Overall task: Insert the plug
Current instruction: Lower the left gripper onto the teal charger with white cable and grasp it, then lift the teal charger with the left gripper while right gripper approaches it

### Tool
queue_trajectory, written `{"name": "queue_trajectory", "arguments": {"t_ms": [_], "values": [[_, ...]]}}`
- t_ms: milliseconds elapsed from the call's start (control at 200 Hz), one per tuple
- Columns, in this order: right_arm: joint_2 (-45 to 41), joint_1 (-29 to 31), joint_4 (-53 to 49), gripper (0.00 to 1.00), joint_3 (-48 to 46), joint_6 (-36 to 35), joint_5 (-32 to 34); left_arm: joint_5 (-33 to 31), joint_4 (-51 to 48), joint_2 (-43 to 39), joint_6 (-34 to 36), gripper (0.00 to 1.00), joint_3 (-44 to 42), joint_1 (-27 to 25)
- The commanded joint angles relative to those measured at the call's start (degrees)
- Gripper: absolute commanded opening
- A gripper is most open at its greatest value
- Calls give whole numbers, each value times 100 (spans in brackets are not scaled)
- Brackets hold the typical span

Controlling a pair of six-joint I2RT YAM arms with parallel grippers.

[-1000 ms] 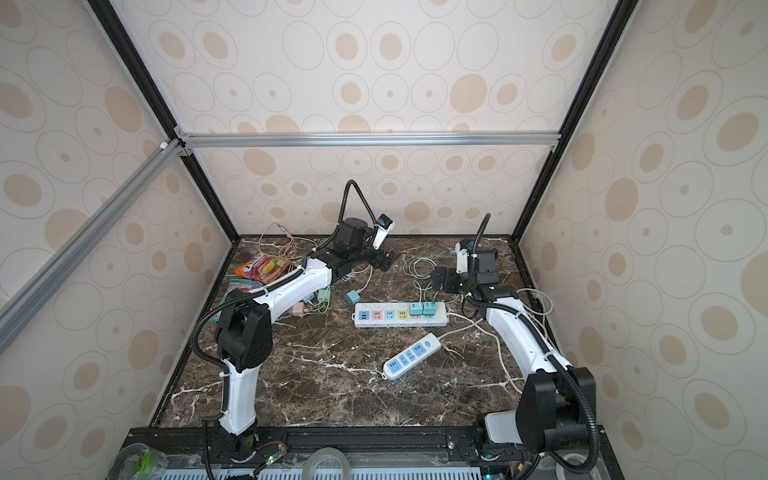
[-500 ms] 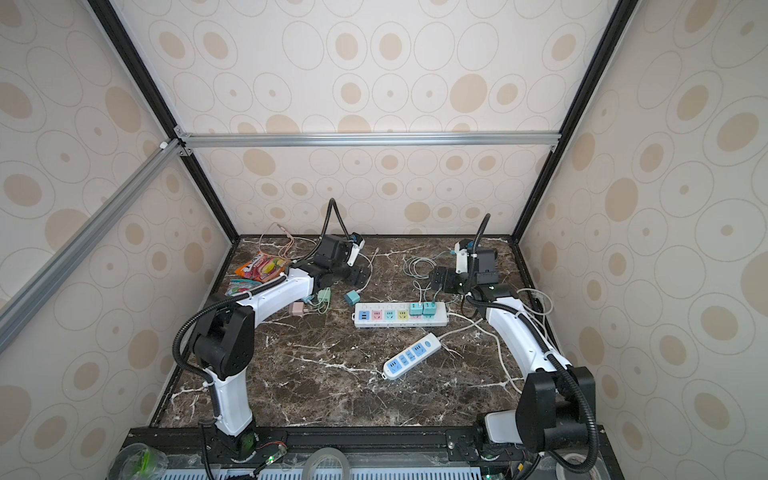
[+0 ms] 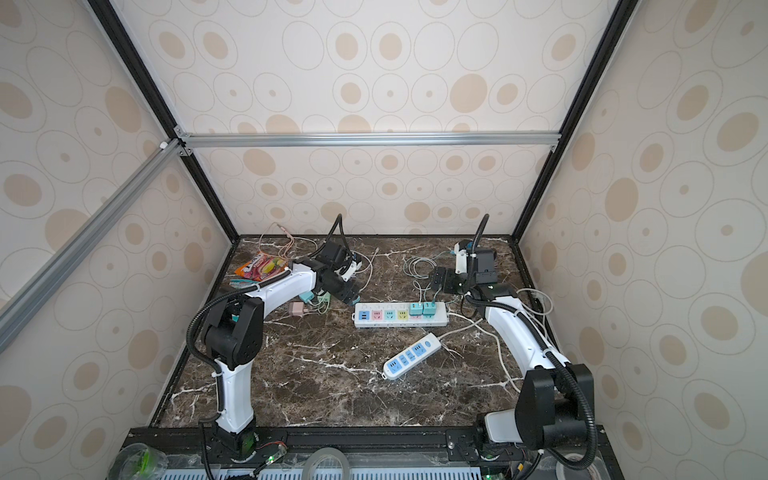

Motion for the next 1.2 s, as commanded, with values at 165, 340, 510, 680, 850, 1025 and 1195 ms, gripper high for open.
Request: {"name": "queue_trajectory", "arguments": {"t_ms": [165,340,510,680,850,1025,1195], "values": [[113,-38,-41,100,92,-18,63,96,-1548,810,879,69,1195,-22],[121,-39,-93,100,102,-55,84,178,-1819,1234,982,66,1746,-45],[113,-38,-135,100,90,-118,141,109,-1964,1418,1044,62,1928,-76],[116,-40,-135,100,93,-113,131,26,-1963,1480,1066,58,1895,-74],[127,-39,-135,100,104,-112,124,48,-1919,1486,1062,55,1850,-89],[130,-40,-154,100,103,-112,116,82,-1810,1515,1055,50,1839,-95],[109,-38,-152,100,96,-129,1,130,-1783,1509,1064,40,1828,-98]]}}
